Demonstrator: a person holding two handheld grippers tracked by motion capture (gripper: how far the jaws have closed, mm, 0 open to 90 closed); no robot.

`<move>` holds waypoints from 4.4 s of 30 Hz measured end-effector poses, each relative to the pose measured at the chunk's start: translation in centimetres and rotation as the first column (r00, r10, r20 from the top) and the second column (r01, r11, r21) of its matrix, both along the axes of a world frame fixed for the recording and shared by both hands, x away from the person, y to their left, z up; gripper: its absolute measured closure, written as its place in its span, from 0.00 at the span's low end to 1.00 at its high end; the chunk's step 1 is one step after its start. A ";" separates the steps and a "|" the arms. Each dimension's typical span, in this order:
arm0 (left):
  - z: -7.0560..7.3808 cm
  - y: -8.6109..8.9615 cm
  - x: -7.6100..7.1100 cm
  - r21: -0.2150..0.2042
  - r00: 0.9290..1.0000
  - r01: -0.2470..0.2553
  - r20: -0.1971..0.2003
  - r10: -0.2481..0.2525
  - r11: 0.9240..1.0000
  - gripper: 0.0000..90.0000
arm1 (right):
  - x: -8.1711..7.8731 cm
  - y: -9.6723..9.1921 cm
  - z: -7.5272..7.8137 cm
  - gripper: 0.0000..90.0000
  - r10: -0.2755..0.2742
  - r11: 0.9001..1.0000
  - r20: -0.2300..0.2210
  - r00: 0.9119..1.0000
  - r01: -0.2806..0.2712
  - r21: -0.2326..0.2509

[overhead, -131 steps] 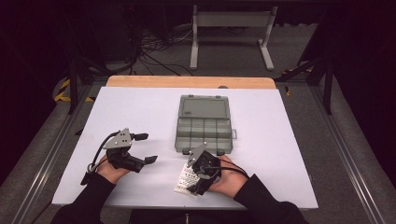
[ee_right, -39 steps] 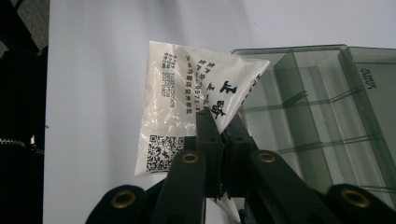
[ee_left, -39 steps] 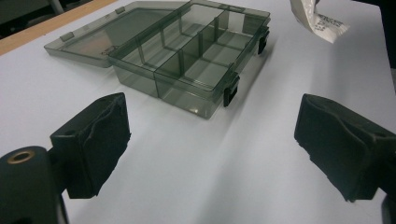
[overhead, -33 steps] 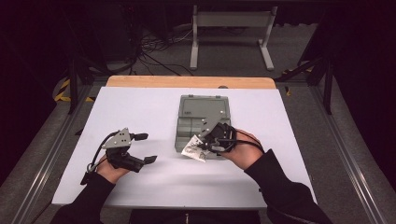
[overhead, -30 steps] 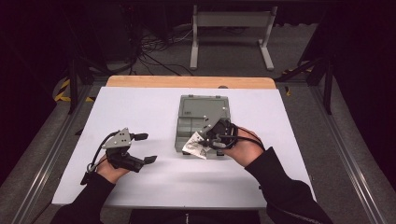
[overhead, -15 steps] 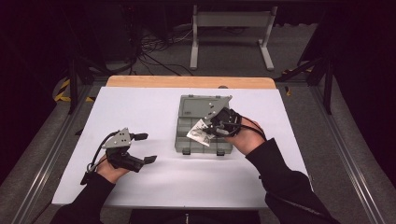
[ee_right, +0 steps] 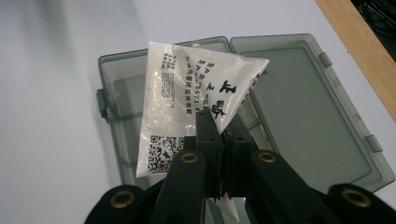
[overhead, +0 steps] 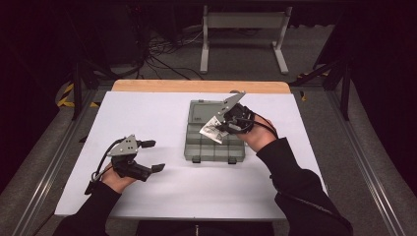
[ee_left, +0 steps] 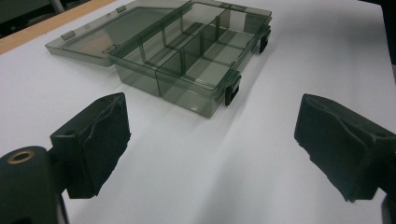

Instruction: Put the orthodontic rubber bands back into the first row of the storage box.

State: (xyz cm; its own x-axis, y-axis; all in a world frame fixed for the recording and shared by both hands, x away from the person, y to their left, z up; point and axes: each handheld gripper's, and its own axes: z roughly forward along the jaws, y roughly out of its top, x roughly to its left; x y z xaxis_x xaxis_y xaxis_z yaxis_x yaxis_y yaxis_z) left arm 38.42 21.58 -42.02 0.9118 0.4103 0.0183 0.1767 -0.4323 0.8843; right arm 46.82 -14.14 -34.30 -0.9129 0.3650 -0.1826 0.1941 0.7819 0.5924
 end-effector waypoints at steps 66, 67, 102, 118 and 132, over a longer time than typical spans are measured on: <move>0.0 -0.1 0.0 0.004 1.000 0.007 -0.004 -0.007 1.000 0.12 | 4.7 1.6 -6.7 0.95 -0.004 0.995 -0.092 0.996 -0.004 -0.095; 0.0 -0.1 0.0 0.004 1.000 0.007 -0.004 -0.007 1.000 0.12 | 4.7 1.6 -6.7 0.95 -0.007 0.995 -0.094 0.996 -0.002 -0.096; -0.1 -0.1 0.0 -0.001 1.000 0.005 -0.010 -0.005 1.000 0.12 | 4.9 1.6 -7.4 0.71 -0.022 0.998 -0.112 0.993 0.015 -0.061; -0.1 -0.1 0.0 -0.002 1.000 0.006 -0.013 -0.006 1.000 0.12 | 4.3 1.0 -4.8 0.61 -0.025 1.000 -0.016 1.000 0.025 0.006; -0.1 -0.2 0.0 0.001 1.000 0.009 -0.015 -0.009 1.000 0.12 | 5.7 1.9 -6.0 0.57 -0.043 0.999 0.004 0.999 0.043 -0.004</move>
